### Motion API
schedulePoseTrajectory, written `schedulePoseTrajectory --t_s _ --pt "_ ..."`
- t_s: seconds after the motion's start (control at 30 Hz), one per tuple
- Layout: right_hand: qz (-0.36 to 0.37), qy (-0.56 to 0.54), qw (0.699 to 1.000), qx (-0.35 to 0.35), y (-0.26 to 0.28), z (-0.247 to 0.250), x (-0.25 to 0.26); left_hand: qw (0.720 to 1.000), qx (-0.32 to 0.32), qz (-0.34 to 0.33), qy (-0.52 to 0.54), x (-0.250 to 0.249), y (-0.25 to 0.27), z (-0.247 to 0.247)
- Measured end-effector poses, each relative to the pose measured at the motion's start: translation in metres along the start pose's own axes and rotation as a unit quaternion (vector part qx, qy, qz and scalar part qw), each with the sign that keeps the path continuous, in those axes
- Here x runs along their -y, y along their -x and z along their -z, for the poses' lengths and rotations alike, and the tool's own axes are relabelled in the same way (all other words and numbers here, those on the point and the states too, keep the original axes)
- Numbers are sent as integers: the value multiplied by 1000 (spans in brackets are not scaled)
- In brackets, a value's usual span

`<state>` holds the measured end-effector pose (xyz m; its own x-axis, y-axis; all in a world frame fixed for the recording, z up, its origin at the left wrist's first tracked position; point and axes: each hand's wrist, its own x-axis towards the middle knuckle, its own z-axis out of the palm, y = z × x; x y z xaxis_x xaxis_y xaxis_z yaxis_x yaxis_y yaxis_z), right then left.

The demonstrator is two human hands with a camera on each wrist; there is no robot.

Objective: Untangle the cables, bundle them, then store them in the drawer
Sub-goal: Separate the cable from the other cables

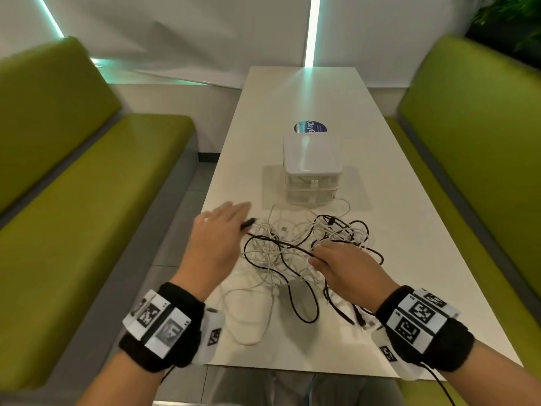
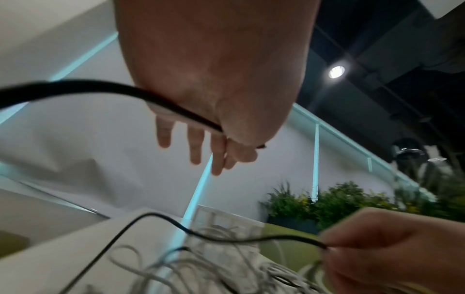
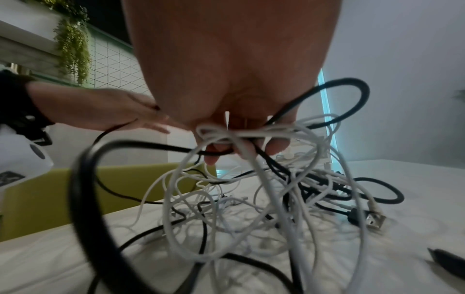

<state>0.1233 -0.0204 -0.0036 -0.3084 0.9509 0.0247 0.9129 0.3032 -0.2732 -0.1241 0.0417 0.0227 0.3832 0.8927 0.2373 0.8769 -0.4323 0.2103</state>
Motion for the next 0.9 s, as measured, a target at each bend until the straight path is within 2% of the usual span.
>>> schedulePoseTrajectory --t_s 0.07,0.17,0.3,0.37,0.53,0.73,0.9 --pt "5 5 1000 -11 0 -4 3 996 22 -84 36 -25 2 -5" --pt "3 -1 1000 -22 0 -3 7 983 82 -156 50 -60 6 -18" --pt "14 -9 1000 -12 6 3 6 983 101 -144 60 -68 7 -34" --pt "-2 -25 1000 -17 7 3 2 981 75 -153 89 -67 6 -29" --pt "-31 -131 988 -70 -1 6 -8 982 -6 -119 147 -58 -2 -4" --pt "-79 -111 990 -48 -14 19 -7 960 -101 -85 248 -55 -5 19" --pt "-77 -142 982 -94 -14 29 -9 951 -156 -45 265 -41 -11 25"
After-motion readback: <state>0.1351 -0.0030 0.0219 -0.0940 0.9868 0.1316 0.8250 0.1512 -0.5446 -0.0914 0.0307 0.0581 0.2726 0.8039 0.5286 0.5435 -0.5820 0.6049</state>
